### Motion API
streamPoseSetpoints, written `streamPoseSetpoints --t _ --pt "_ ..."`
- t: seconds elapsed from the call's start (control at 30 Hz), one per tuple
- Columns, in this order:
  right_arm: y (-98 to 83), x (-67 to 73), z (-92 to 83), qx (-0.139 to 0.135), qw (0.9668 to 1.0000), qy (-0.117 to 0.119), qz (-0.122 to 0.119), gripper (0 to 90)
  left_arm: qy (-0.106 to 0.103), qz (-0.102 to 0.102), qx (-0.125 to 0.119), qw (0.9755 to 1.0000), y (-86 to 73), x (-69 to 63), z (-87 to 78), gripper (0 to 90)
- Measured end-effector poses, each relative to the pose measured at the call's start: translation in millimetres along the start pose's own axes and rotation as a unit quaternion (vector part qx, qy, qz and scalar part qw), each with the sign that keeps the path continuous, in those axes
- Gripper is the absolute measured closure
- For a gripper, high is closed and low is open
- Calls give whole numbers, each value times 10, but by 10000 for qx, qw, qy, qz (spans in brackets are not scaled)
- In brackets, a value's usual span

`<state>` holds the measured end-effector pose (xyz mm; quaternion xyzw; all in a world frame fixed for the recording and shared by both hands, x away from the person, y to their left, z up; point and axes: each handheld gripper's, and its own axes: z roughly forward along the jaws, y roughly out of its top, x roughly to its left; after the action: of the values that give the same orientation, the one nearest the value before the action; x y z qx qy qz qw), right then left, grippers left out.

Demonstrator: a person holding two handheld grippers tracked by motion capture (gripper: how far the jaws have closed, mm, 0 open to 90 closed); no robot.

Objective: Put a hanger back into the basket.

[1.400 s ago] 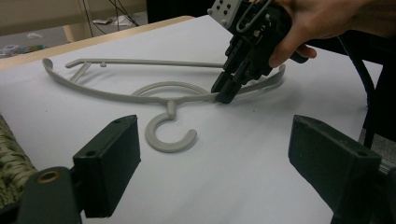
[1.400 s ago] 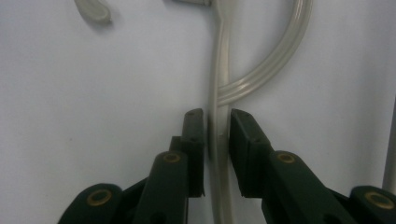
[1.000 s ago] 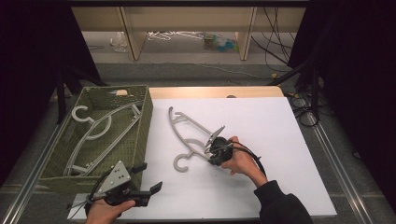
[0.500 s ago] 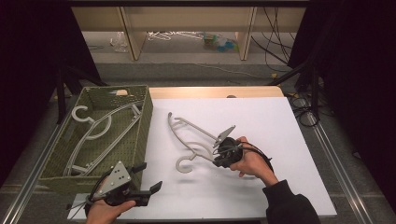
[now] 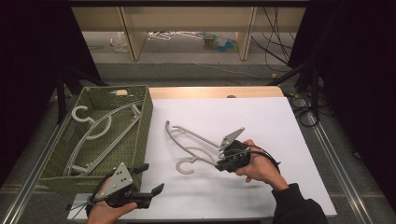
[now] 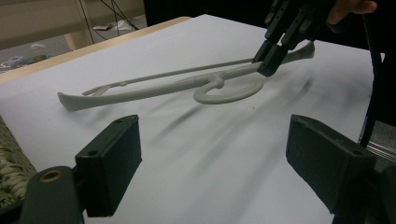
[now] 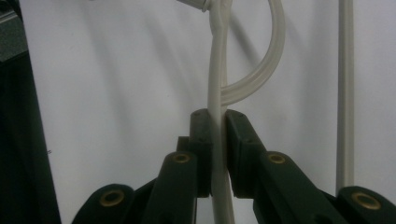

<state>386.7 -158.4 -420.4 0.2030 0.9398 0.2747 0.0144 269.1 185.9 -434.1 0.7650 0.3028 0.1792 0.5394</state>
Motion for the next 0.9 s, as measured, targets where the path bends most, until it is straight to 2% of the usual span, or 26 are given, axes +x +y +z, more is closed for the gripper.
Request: streamPoseSetpoints --t 0.13,0.17,0.27,0.3,0.4,0.5,0.53,0.67,0.7,0.73,0.83,0.9 --pt "-59 20 -58 -107 9999 81 -19 823 37 54 97 9999 6 -22 9 181" --pt "-72 30 -76 -136 9999 66 -19 824 -11 31 39 10000 3 -29 27 181" --pt "-125 69 -117 -193 9997 169 -10 824 10 242 138 9996 20 -40 35 181" --pt "-136 79 -127 -174 9997 174 -2 824 29 169 115 9998 20 -50 44 181" --pt "-172 117 -167 -198 9994 267 -7 823 30 165 86 9998 20 -61 84 182" --pt "-206 170 -222 -316 9990 325 -43 822 6 202 185 9996 31 -101 167 181" --pt "-214 182 -237 -346 9988 338 -59 822 -36 294 163 9994 38 -100 197 181" --pt "-264 256 -299 -401 9982 435 -101 824 -29 416 281 9987 74 -146 355 189" --pt "-280 273 -308 -404 9981 448 -113 824 33 590 372 9976 93 -149 426 193" --pt "-304 299 -321 -411 9981 453 -123 824 35 594 409 9974 97 -159 466 201" --pt "-341 321 -333 -412 9977 514 -141 824 -33 827 524 9952 140 -171 606 214" --pt "-357 334 -339 -406 9975 549 -160 824 -67 871 573 9945 165 -183 684 229"
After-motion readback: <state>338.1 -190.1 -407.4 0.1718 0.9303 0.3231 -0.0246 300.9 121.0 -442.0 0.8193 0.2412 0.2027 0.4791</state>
